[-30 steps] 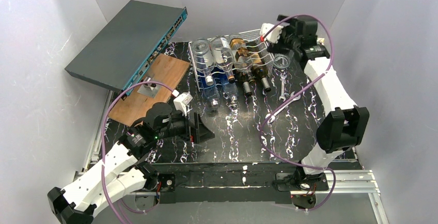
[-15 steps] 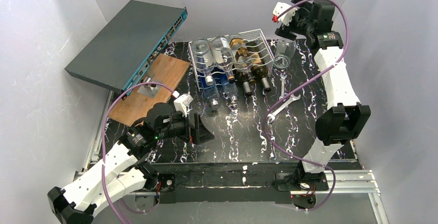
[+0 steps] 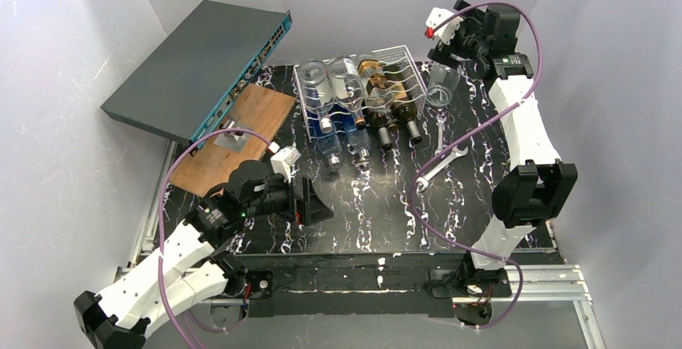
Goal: Take the wine bottle off the wine rack
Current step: Pick up the wine bottle from the wine rack.
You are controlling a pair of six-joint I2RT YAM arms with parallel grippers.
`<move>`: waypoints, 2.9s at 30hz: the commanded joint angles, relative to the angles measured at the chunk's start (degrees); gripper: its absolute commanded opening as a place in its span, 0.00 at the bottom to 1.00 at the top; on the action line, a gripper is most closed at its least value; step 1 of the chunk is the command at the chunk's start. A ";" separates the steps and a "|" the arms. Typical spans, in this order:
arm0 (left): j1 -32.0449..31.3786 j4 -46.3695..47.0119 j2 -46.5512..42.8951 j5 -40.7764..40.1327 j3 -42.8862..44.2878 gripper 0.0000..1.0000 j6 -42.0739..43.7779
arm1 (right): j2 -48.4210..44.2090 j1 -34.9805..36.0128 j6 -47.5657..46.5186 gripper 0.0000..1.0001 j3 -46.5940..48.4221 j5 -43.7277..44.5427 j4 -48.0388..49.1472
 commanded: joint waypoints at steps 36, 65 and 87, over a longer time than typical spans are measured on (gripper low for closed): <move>-0.25 -2.36 1.33 -0.78 5.70 0.99 2.95 | -1.97 4.95 22.71 0.98 8.02 -9.74 -1.68; -5.87 -15.58 35.95 -45.31 40.28 0.99 2.62 | -41.86 -2.02 56.14 0.98 -48.73 -9.94 2.64; 1.25 -8.19 61.81 -56.89 55.69 0.72 5.91 | -44.33 -10.35 58.00 0.98 -62.36 -19.66 12.08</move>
